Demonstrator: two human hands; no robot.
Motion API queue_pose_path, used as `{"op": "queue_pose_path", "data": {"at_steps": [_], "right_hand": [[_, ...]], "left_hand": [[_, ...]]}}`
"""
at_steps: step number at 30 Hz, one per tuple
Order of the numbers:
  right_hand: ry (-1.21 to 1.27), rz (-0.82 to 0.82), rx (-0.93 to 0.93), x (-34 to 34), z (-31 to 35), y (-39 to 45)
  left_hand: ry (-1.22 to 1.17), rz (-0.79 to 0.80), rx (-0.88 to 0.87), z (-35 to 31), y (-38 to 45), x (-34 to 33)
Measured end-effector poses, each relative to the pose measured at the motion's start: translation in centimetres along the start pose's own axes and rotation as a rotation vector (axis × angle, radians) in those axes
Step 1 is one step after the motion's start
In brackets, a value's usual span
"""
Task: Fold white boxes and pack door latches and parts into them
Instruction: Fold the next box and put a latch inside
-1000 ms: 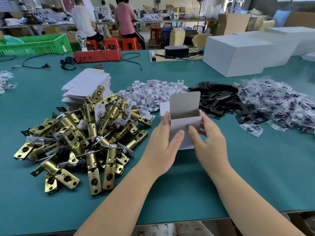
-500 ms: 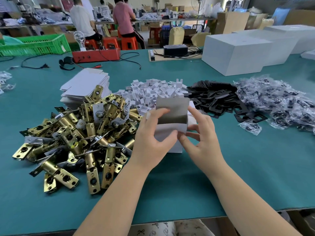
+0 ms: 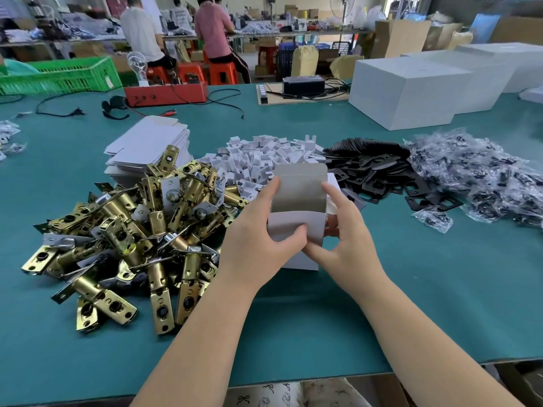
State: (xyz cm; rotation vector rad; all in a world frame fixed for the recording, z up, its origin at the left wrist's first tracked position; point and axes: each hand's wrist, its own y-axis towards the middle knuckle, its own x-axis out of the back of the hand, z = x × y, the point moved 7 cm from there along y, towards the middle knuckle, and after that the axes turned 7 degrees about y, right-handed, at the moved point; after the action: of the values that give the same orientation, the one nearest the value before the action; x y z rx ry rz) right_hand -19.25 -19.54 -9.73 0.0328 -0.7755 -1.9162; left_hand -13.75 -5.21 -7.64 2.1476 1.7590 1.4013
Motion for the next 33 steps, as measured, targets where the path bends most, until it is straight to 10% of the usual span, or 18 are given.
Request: {"op": "queue_pose_path", "data": {"at_steps": [11, 20, 33], "right_hand": [[0.095, -0.118, -0.003, 1.1, 1.0, -0.1], [0.296, 0.031, -0.199, 0.1, -0.1, -0.1], [-0.012, -0.067, -0.051, 0.6, -0.3, -0.2]], "left_hand": [[0.05, -0.136, -0.062, -0.6, 0.3, 1.4], [-0.229, 0.144, 0.098, 0.7, 0.1, -1.5], [-0.21, 0.162, 0.089, -0.3, -0.4, -2.8]]}}
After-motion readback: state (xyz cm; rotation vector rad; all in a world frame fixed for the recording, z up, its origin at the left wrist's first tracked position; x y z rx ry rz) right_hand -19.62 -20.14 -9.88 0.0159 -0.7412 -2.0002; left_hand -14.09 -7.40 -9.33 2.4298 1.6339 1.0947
